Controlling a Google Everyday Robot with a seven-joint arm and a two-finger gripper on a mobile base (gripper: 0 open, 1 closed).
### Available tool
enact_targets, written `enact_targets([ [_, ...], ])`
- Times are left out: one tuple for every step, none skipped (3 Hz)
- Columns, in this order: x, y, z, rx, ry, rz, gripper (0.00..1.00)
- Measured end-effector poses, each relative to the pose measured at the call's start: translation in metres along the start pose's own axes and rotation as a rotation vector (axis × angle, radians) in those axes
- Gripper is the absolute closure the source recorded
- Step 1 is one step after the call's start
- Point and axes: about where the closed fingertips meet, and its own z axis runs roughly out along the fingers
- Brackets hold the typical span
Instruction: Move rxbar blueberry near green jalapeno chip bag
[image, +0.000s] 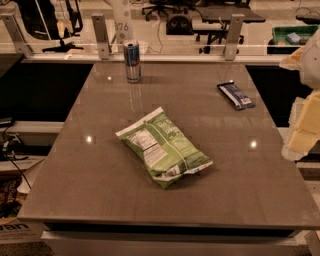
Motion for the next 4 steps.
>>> enact_targets([
  [0.0,0.0,0.0,0.0,0.0,0.0,0.0],
  [0.0,-0.011,0.005,0.006,-0.011,0.027,0.0],
  [0.0,-0.032,0.017,0.015,-0.036,0.073,0.0],
  [-0.002,-0.057,0.032,0.035,-0.063,0.119,0.0],
])
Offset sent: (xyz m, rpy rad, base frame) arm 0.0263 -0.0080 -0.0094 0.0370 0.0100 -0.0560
